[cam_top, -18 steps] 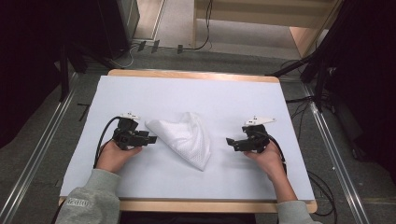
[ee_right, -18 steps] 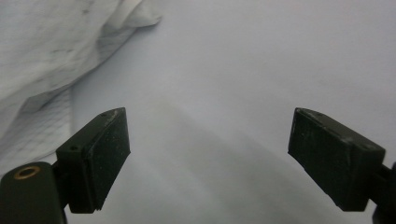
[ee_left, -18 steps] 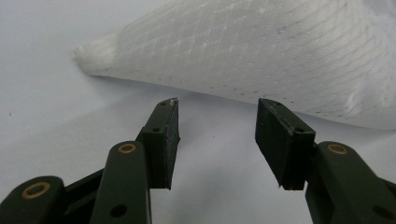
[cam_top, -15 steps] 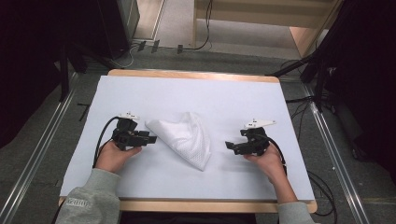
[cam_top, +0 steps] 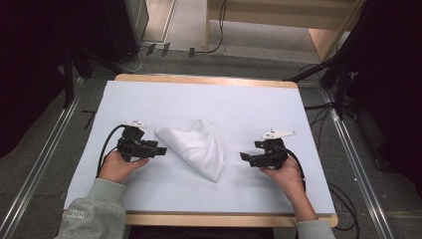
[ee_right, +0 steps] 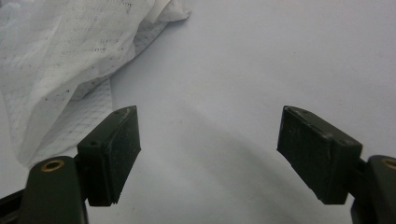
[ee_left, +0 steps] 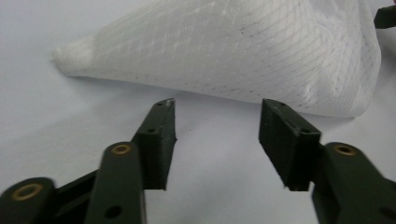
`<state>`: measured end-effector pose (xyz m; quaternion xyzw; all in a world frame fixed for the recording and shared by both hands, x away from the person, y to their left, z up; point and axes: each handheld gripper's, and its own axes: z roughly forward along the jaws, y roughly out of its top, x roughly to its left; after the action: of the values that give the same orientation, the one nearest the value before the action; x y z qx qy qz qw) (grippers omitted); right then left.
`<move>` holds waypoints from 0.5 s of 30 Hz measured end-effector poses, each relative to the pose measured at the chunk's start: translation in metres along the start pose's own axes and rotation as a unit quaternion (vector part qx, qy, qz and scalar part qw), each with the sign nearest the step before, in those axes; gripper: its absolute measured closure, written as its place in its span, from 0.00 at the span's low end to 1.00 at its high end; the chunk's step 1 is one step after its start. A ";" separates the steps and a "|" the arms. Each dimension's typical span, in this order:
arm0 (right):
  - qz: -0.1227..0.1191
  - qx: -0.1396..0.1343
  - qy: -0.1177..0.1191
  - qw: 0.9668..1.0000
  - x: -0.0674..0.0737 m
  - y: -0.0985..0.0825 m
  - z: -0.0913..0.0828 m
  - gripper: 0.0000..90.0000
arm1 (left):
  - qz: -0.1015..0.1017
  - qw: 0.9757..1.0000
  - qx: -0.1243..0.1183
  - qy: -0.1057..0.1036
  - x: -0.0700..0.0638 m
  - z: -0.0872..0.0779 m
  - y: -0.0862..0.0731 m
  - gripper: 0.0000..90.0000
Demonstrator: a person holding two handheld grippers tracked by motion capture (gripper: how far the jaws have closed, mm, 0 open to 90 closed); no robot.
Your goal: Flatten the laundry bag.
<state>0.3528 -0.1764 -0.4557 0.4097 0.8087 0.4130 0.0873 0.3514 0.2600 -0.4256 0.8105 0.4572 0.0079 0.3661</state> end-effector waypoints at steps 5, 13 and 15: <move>0.000 -0.008 0.004 1.000 0.003 0.002 -0.001 0.28 | 0.010 1.000 -0.001 0.006 -0.001 0.001 0.000 0.45; 0.003 -0.003 0.010 1.000 0.006 0.005 0.000 0.31 | 0.010 1.000 0.003 0.000 0.001 0.002 -0.001 0.43; 0.005 -0.003 0.011 1.000 0.007 0.005 -0.001 0.31 | 0.011 1.000 0.004 -0.001 0.000 0.003 -0.001 0.43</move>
<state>0.3507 -0.1701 -0.4502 0.4089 0.8064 0.4201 0.0778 0.3513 0.2587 -0.4285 0.8170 0.4481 0.0091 0.3629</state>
